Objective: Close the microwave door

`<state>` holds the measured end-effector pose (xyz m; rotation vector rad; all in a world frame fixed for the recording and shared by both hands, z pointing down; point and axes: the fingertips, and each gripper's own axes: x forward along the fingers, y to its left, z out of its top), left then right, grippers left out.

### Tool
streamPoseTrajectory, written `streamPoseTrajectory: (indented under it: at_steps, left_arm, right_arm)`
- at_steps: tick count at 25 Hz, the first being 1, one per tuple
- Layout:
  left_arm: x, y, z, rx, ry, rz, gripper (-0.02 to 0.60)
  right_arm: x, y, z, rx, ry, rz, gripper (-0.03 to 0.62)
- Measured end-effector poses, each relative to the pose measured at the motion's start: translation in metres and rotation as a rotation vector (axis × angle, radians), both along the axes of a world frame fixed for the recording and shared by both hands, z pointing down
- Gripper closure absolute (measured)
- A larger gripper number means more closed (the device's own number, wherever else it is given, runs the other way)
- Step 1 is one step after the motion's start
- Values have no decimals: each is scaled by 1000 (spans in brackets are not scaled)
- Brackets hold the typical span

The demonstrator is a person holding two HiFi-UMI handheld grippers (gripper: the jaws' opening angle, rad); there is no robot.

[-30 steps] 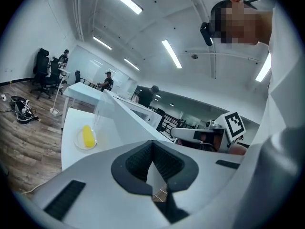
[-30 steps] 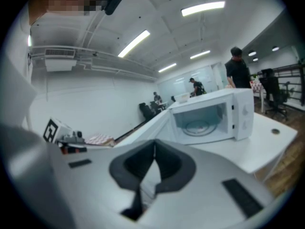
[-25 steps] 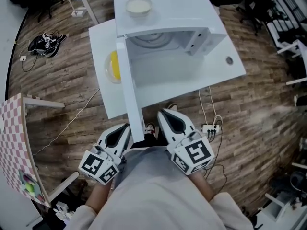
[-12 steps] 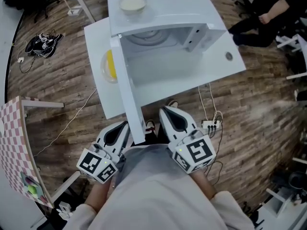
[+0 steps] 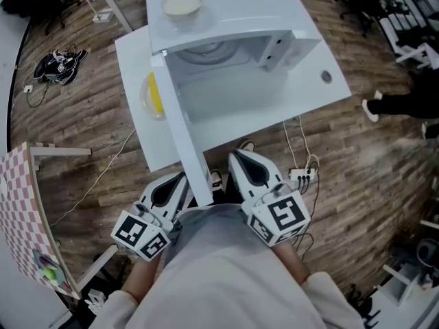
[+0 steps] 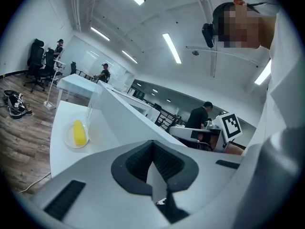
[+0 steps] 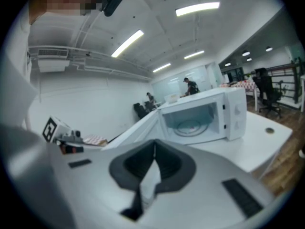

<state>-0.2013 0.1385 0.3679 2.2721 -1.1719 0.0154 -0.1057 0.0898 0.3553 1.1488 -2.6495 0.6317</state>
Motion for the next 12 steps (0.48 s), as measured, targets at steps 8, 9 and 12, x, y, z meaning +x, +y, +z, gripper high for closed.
streamPoseTrajectory:
  at_steps: [8, 9, 12]
  left_arm:
    - [3, -6, 2, -7, -2, 14, 565]
    - [4, -6, 2, -7, -2, 13, 565]
    - [5, -6, 2, -7, 0, 12, 565]
  right_arm:
    - [2, -5, 1, -5, 1, 0, 571]
    - [2, -5, 2, -5, 1, 0, 571]
    - [3, -5, 1, -4, 2, 0, 571]
